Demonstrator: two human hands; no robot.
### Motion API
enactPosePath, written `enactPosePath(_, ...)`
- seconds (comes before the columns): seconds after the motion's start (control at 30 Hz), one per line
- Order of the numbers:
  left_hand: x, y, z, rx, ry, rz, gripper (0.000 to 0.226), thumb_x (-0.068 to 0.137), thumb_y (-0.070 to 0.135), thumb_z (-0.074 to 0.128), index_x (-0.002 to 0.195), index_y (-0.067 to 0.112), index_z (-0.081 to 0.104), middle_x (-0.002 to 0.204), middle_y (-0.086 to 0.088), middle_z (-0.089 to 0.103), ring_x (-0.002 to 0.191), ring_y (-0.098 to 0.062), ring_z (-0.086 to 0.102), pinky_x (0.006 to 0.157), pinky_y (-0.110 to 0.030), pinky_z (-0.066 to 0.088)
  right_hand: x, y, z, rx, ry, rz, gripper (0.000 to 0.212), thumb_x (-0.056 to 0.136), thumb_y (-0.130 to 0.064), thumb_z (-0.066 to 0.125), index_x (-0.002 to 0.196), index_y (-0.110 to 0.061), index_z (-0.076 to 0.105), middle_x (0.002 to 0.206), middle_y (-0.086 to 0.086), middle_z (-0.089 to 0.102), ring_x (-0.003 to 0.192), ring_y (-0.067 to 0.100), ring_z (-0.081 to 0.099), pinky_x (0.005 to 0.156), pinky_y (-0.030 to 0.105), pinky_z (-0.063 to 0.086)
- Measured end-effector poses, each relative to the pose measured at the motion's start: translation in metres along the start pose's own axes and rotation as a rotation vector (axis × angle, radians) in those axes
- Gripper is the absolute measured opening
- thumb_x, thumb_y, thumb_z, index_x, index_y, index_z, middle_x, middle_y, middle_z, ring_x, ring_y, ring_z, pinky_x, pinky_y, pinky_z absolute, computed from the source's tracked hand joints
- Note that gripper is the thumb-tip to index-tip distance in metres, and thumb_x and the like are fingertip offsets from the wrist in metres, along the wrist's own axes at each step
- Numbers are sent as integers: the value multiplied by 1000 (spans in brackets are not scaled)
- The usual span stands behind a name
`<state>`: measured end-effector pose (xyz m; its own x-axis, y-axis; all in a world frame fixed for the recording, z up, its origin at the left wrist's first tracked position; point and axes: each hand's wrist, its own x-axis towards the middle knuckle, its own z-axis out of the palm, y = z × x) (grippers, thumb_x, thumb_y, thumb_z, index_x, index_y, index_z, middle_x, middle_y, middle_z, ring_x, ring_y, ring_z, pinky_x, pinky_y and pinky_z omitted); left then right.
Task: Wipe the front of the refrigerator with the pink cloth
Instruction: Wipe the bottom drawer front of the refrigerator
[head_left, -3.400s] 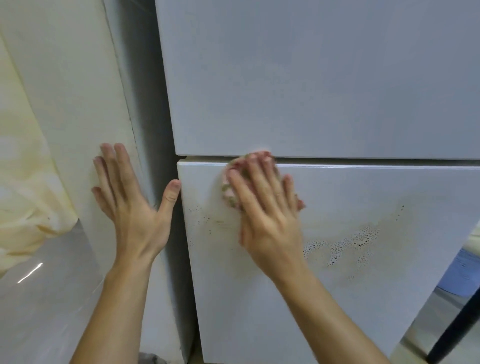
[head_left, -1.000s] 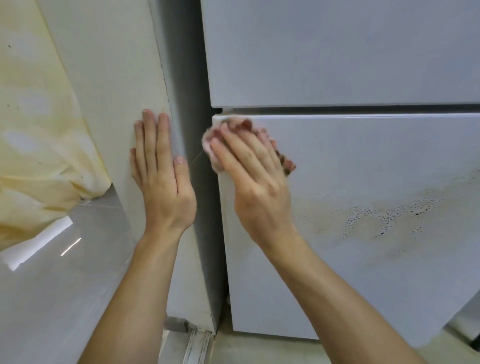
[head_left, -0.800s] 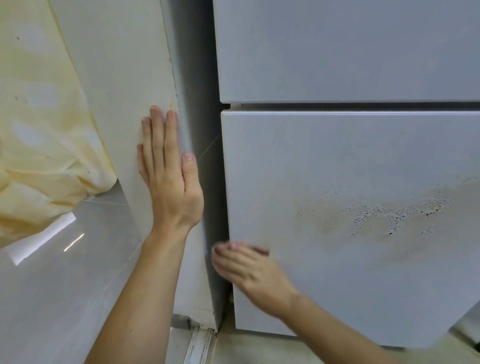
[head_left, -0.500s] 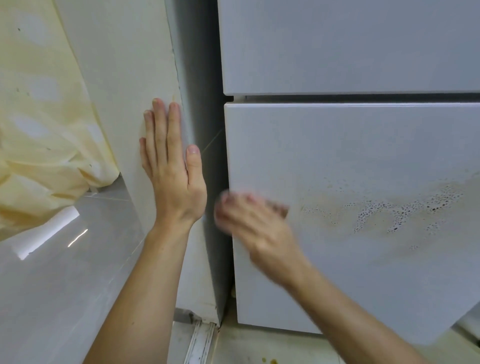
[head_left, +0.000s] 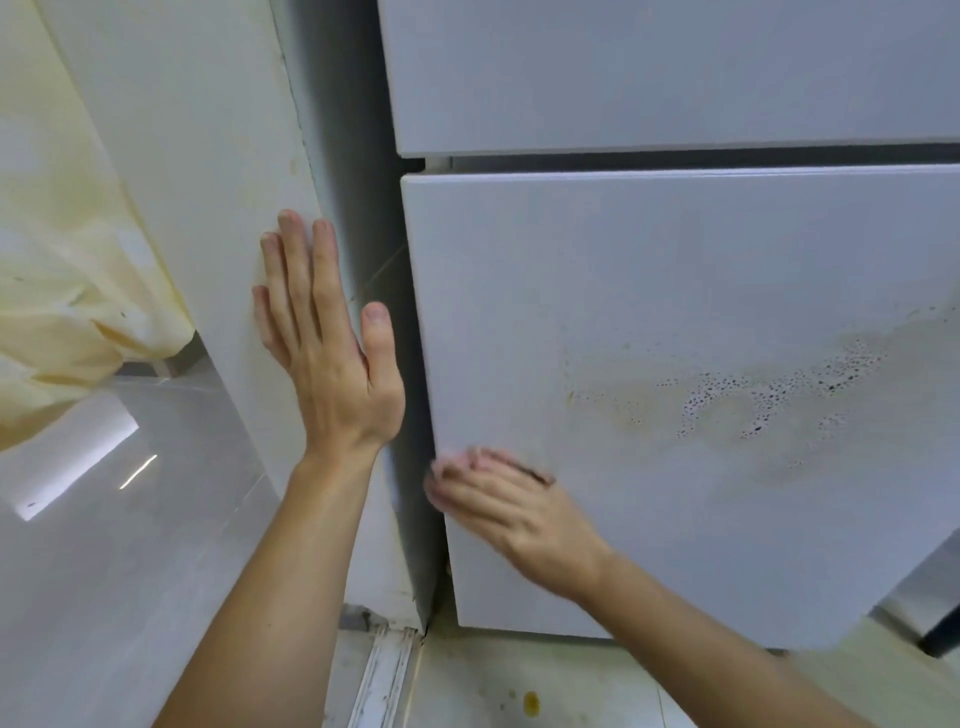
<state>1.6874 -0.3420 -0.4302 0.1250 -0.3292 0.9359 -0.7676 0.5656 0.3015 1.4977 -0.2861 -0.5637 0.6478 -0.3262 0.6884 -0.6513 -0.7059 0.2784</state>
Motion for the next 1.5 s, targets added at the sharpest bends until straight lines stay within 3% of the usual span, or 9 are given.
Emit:
enactPosePath(0.17,-5,2,1,16,-20,12,63,107,33,33,162,3,26,171,-22,19,160,-39,13,127,-62,10,-12,1,-16,25,-54,-31,39,112,-3,43,147,-7,59,154,5,57,146,20,49,125,37,35)
enactPosePath(0.33,-3,7,3,14,12,-5,61,109,31,30,162,2,28,171,-22,21,160,-39,14,126,-62,15,63,36,-92,-154,433,208,35,100,-4,68,132,-17,74,147,11,60,122,34,66,96,47,55)
enactPosePath(0.5,-3,11,3,9,28,-28,59,109,30,27,162,2,28,170,-22,22,160,-39,14,127,-61,14,118,59,-140,-279,756,488,26,102,-6,70,125,-15,78,117,12,68,103,26,49,86,40,54)
enactPosePath(0.67,-6,19,5,19,38,-57,61,108,34,29,163,6,28,171,-18,21,161,-36,14,128,-60,10,57,36,-81,-292,482,257,27,101,-4,66,119,-18,79,120,10,72,104,30,67,89,39,56)
enactPosePath(0.9,-16,27,11,66,-22,-61,71,106,48,34,165,10,20,173,-21,11,162,-37,6,128,-61,-1,-36,19,-55,-191,83,87,47,112,-5,37,135,-28,71,130,-2,65,124,20,58,96,30,42)
enactPosePath(1.0,-19,27,16,86,-39,-74,76,106,51,38,165,9,18,173,-23,8,161,-40,2,127,-64,-2,-15,31,-81,-221,158,148,50,104,2,45,138,-26,70,136,1,68,128,23,58,97,36,44)
enactPosePath(1.23,-20,34,24,55,-25,-134,75,106,51,35,165,10,15,172,-26,4,160,-45,-2,124,-69,-5,79,79,-172,-241,693,500,29,103,2,63,129,-5,73,130,19,66,119,30,54,102,42,51)
enactPosePath(1.33,-21,37,26,47,-6,-140,73,106,49,33,165,10,16,172,-27,4,159,-46,-1,124,-69,-5,59,72,-141,-237,626,445,33,97,9,67,128,-2,73,130,21,65,124,36,56,104,50,50)
enactPosePath(1.5,-23,36,29,27,12,-141,71,107,45,33,165,7,17,171,-30,4,159,-48,-1,125,-67,-3,-59,44,-68,-188,175,163,46,92,6,57,134,-9,69,148,8,51,141,29,48,114,42,42)
